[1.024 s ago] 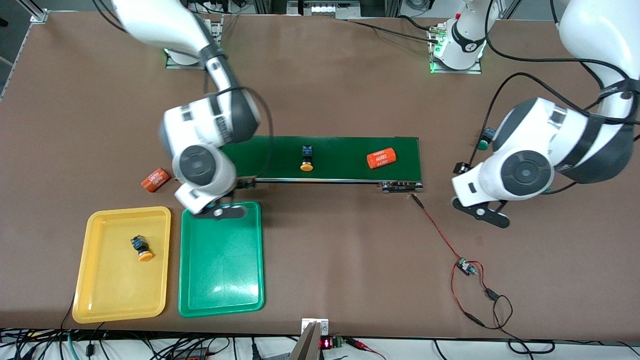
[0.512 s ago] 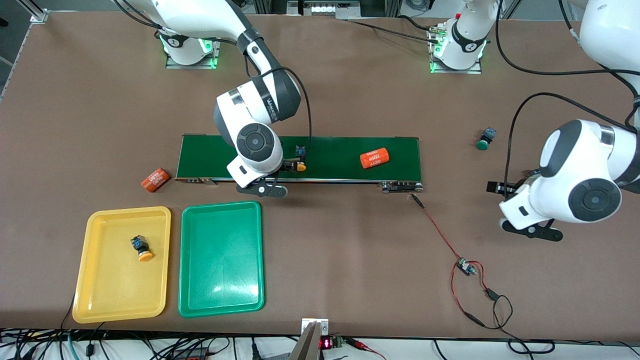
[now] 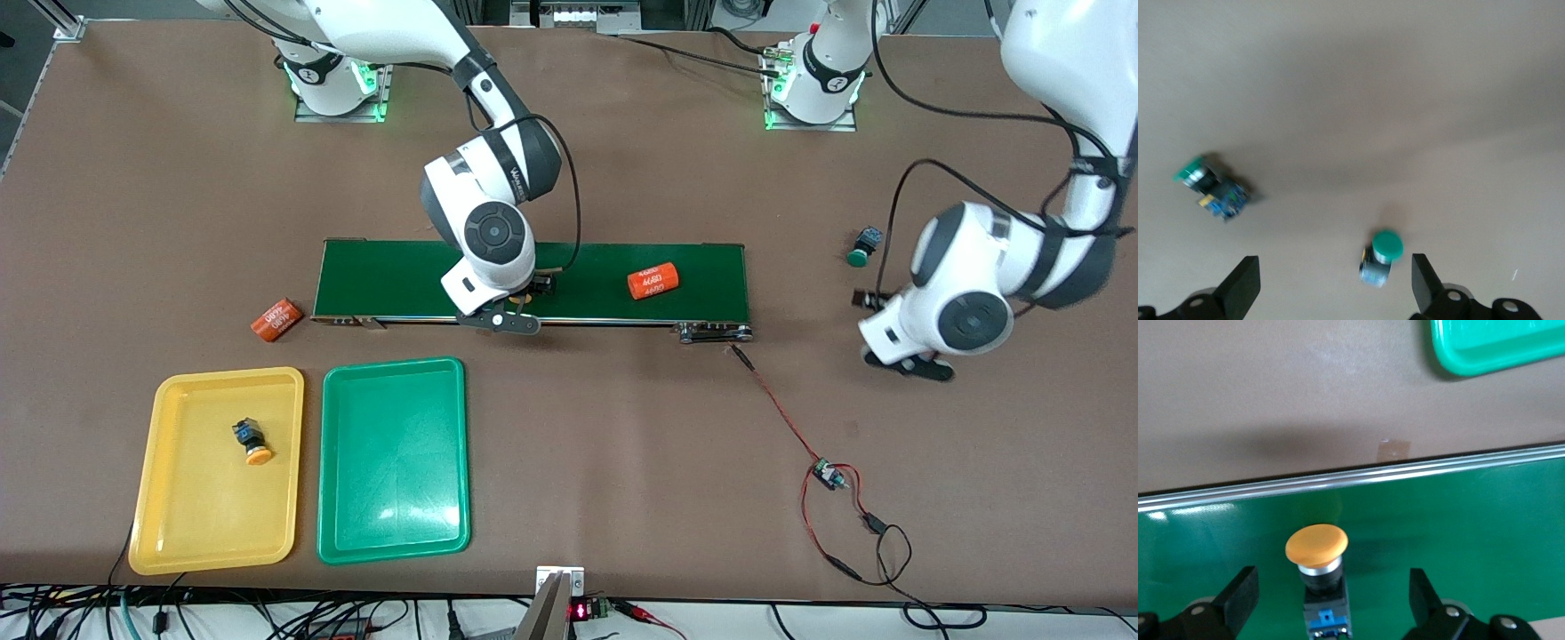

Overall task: Sort buttons by color to trays
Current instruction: 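Drop the button into the yellow tray while the left gripper grasps a green button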

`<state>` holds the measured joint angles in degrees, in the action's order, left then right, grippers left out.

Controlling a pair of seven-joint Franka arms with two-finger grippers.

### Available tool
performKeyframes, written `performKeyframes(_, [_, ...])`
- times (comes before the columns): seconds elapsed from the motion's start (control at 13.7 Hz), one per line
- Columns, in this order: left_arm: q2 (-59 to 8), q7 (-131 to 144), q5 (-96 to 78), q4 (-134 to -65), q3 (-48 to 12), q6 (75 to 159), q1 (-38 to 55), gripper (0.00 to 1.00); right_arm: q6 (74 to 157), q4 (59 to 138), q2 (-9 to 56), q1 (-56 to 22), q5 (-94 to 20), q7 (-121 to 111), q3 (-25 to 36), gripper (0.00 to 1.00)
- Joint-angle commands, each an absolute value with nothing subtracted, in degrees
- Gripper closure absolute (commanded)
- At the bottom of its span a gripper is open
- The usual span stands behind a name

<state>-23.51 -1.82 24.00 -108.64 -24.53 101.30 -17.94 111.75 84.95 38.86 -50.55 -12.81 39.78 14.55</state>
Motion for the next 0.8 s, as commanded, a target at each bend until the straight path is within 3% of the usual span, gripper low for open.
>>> performKeyframes(0.0, [-16.61,-10.19,22.59,-121.00,-21.98,103.89,-17.49,0.00,115.56,89.20,37.71,-51.68,-13.36,40.78,15.29,0.00])
performKeyframes(0.07, [-16.35,-10.46,22.59,-123.72,-21.89,104.23,-17.84,0.00,117.75,90.69,37.79,-51.85,-13.36,40.78,15.21,0.00])
performKeyframes(0.15, [-15.74,-10.98,22.59,-126.53,-21.71,106.24,-18.54,0.00,119.86,91.92,37.88,-52.29,-13.45,40.69,15.21,0.07])
performKeyframes(0.22, [-14.86,-10.99,22.67,-130.48,-21.45,110.44,-20.46,0.00,120.58,92.19,37.97,-52.38,-13.45,40.43,15.21,0.25])
performKeyframes(0.29, [-14.68,-10.99,22.68,-134.17,-21.36,115.52,-21.70,0.00,120.15,92.11,37.97,-52.30,-13.62,40.78,15.21,0.72])
performKeyframes(0.37, [-14.33,-10.99,22.68,-136.82,-21.36,118.62,-22.14,0.00,119.97,92.11,37.79,-51.95,-13.54,40.78,15.21,0.91])
performKeyframes(0.44, [-13.98,-11.07,22.85,-138.67,-21.36,119.96,-22.32,0.00,119.88,91.76,37.62,-52.12,-14.06,41.22,15.21,1.00])
performKeyframes(0.73, [-14.33,-11.69,23.64,-143.51,-20.40,128.22,-23.12,0.08,114.72,85.80,36.56,-51.68,-14.24,44.30,15.64,1.00])
